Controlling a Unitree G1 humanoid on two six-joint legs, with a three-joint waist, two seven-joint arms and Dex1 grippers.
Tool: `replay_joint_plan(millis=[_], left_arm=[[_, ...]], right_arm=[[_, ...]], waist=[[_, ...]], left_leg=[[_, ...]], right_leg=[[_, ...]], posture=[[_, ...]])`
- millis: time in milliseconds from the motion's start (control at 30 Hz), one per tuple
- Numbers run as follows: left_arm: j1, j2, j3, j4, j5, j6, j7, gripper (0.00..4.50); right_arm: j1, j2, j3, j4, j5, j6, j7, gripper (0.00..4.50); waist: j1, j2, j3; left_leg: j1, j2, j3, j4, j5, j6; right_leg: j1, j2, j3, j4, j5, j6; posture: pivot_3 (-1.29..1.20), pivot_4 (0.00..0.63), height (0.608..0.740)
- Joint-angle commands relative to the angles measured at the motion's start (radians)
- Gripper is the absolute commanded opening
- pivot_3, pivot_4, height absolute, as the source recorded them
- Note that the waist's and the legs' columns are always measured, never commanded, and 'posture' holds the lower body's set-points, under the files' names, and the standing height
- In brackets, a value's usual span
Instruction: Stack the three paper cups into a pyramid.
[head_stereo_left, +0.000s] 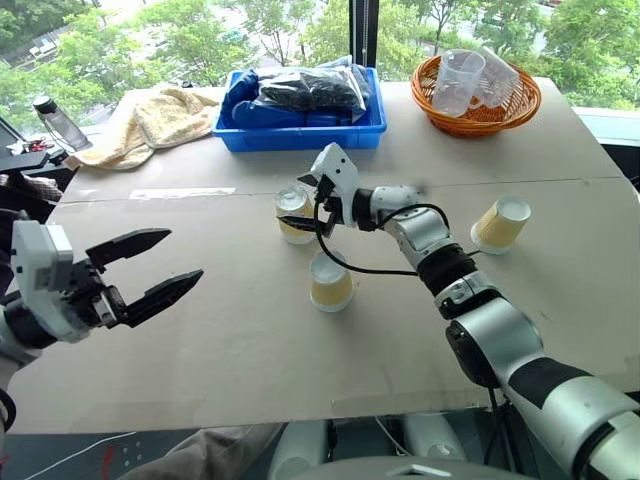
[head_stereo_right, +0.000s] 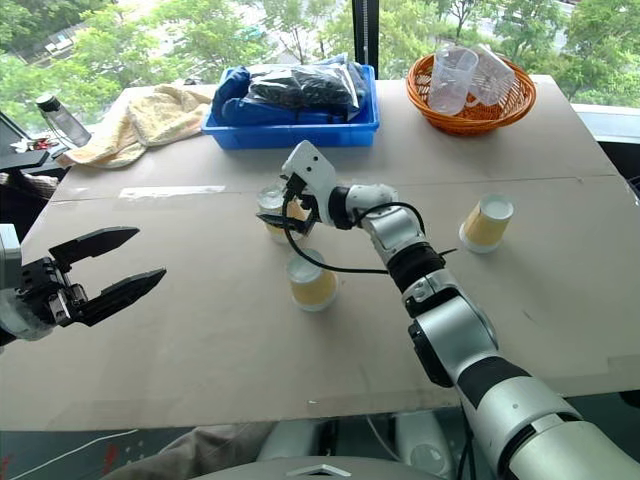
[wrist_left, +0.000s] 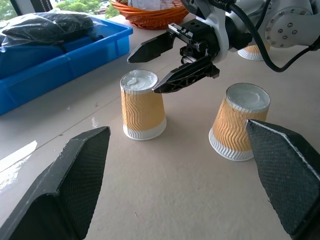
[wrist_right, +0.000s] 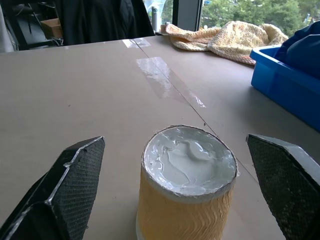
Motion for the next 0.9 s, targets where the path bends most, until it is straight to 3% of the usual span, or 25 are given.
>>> replay_joint_plan(millis=[33, 600, 700, 733, 800, 900], left_arm=[[0.004, 0.002, 0.035, -0.007, -0.007, -0.009, -0.011, 4.45], [0.017, 0.001, 0.071, 0.015, -0.042, 0.044, -0.025, 4.45], [0.02, -0.002, 0.07, 0.015, -0.039, 0.041, -0.027, 4.5], [0.02, -0.003, 0.071, 0.015, -0.038, 0.04, -0.028, 4.5], [0.023, -0.006, 0.072, 0.014, -0.038, 0.039, -0.029, 4.5], [0.028, -0.009, 0.072, 0.015, -0.035, 0.034, -0.032, 4.5]], right_arm=[[-0.028, 0.02, -0.012, 0.002, -0.011, -0.016, -0.018, 4.5], [-0.096, 0.07, -0.04, 0.113, -0.036, 0.053, -0.073, 4.5], [-0.099, 0.074, -0.04, 0.117, -0.041, 0.058, -0.066, 3.67], [-0.099, 0.076, -0.04, 0.118, -0.041, 0.057, -0.064, 3.1], [-0.101, 0.077, -0.04, 0.12, -0.044, 0.052, -0.063, 2.36], [-0.101, 0.074, -0.039, 0.117, -0.047, 0.046, -0.064, 2.29]], waist=[[0.0, 0.0, 0.0], [0.0, 0.001, 0.0], [-0.001, 0.001, 0.001], [-0.001, 0.001, 0.001], [-0.001, 0.001, 0.001], [-0.001, 0.001, 0.001]], left_leg=[[0.0, 0.0, 0.0, 0.0, 0.0, 0.0], [0.0, 0.0, 0.0, -0.001, 0.0, 0.0], [0.0, 0.0, 0.0, -0.001, 0.0, 0.0], [0.0, 0.0, 0.0, -0.001, 0.0, 0.0], [0.0, 0.0, 0.0, -0.001, 0.0, 0.0], [0.0, 0.0, 0.0, -0.001, 0.0, 0.0]], right_leg=[[0.0, 0.0, 0.0, 0.0, 0.0, 0.0], [0.0, 0.0, 0.0, 0.0, 0.0, 0.0], [0.0, 0.0, 0.0, 0.0, 0.0, 0.0], [0.0, 0.0, 0.0, 0.0, 0.0, 0.0], [-0.001, 0.0, 0.0, 0.0, 0.0, 0.0], [-0.001, 0.0, 0.0, 0.0, 0.0, 0.0]], posture=[[0.0, 0.15, 0.74], [0.0, 0.15, 0.74], [0.0, 0.15, 0.74], [0.0, 0.15, 0.74], [0.0, 0.15, 0.74], [0.0, 0.15, 0.74]])
